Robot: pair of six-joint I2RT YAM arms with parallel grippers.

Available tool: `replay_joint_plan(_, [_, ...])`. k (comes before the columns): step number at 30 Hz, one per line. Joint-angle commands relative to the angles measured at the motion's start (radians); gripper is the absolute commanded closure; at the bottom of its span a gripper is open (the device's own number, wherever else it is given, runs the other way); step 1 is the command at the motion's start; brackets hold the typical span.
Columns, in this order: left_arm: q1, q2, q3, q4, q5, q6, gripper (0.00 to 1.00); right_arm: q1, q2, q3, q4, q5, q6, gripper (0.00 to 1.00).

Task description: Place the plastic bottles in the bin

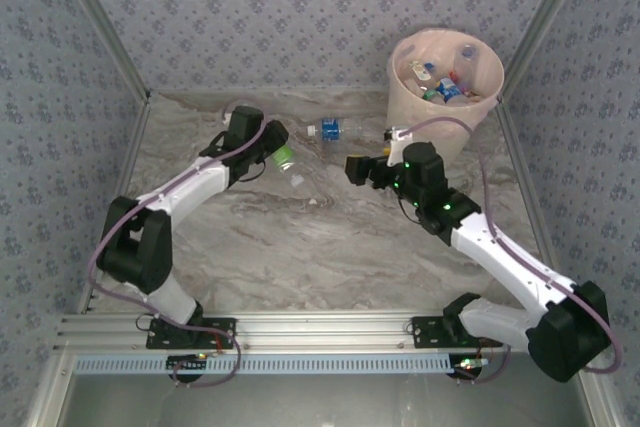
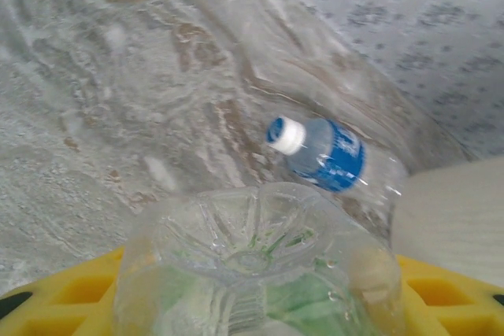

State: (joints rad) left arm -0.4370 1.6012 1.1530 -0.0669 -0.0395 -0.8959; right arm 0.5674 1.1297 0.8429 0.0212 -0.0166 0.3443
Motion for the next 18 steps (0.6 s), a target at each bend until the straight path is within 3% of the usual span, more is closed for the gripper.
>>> replay_joint_plan(1, [-0.022,-0.095,-0.012,0.018,0.068,0.103,0.46,0.035,0.053,0.049,0.085,-0.046,-0.004,0.00])
replay_joint_plan(10, [-0.079,-0.215,-0.024,0.049,0.078,0.146,0.45,0.096,0.196,0.116,0.247,-0.289,0.040,0.00])
replay_joint_plan(18, [-0.134,-0.230,-0.029,0.110,0.139,0.154,0.45,0.137,0.291,0.174,0.270,-0.242,0.104,0.00])
